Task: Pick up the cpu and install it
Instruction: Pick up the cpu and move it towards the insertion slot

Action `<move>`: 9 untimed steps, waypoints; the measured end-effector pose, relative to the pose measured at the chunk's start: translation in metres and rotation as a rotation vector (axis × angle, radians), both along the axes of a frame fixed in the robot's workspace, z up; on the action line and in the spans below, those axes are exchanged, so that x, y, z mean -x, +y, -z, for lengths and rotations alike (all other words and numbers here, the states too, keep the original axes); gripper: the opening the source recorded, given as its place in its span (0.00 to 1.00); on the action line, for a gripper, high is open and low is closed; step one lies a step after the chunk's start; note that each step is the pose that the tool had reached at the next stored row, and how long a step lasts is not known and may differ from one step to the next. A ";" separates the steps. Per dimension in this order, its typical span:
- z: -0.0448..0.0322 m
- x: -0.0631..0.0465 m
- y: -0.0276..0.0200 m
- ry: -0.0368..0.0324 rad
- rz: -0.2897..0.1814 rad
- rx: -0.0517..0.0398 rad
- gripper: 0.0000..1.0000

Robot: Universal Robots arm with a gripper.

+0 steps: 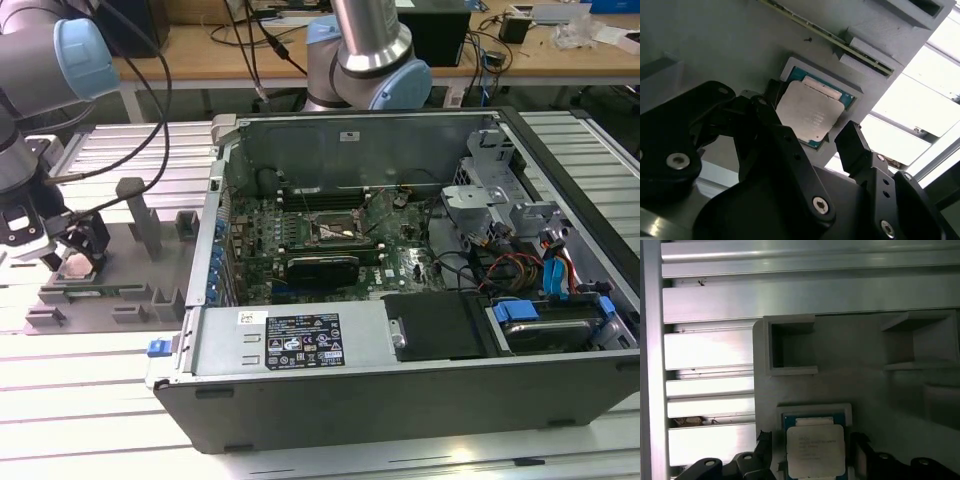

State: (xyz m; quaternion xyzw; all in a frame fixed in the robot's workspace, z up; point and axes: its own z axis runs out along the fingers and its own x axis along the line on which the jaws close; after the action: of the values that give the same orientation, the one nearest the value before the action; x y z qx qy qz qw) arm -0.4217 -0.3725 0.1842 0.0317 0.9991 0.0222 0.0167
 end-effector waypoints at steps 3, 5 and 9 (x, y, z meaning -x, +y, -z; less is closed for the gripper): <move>0.0000 0.000 0.0000 -0.0001 0.000 -0.0001 0.72; 0.0001 0.000 0.0000 -0.0002 0.000 -0.0001 0.71; 0.0000 0.000 0.0001 -0.0004 -0.001 -0.0002 0.64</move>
State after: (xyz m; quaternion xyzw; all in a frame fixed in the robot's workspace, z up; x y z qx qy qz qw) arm -0.4217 -0.3725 0.1842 0.0312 0.9991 0.0223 0.0168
